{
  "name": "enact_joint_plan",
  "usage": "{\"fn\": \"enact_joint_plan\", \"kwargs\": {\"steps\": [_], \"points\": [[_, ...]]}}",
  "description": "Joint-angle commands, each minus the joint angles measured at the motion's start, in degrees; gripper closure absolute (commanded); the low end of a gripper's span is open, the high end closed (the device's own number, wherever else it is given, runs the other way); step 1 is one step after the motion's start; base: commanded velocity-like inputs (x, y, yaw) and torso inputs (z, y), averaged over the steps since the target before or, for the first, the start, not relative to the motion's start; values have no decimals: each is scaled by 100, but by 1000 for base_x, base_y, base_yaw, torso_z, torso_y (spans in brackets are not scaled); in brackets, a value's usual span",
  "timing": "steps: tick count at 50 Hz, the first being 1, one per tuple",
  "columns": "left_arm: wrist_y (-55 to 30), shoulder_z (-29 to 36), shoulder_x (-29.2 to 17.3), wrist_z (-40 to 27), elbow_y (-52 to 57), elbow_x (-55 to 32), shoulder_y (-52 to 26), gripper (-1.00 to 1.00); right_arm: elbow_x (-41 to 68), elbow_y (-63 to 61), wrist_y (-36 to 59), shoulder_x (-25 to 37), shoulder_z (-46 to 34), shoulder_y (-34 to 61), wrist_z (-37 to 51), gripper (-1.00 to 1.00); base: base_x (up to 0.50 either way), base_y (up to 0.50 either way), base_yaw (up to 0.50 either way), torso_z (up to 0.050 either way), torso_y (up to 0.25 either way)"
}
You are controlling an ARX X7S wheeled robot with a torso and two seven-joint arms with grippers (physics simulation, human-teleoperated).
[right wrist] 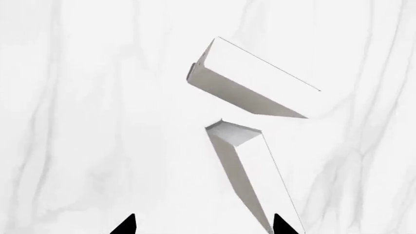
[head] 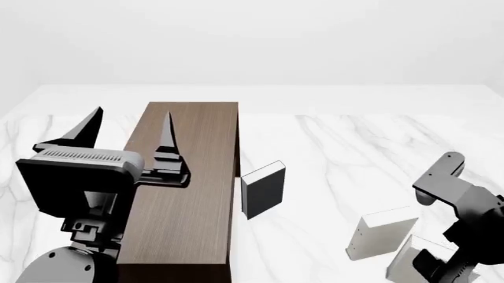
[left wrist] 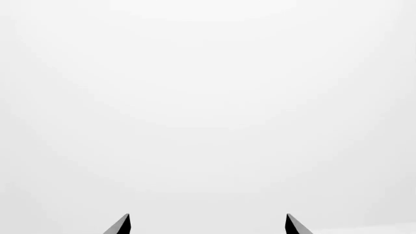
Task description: Pick up the book on the right and place it under the cabinet shelf.
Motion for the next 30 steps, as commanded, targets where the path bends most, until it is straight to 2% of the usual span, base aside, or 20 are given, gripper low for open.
{"fn": "enact_joint_plan", "kwargs": {"steps": [1,30], "points": [[13,36,-26,-13,5,-27,8,-100,-337,73,-120,-84,-59,21,-33,-100,0,0,0,0,0],[11,100,-116,-63,37,-76,-9,-100,-818,551,-991,-283,-220,-655,29,-100,0,0,0,0,0]]}}
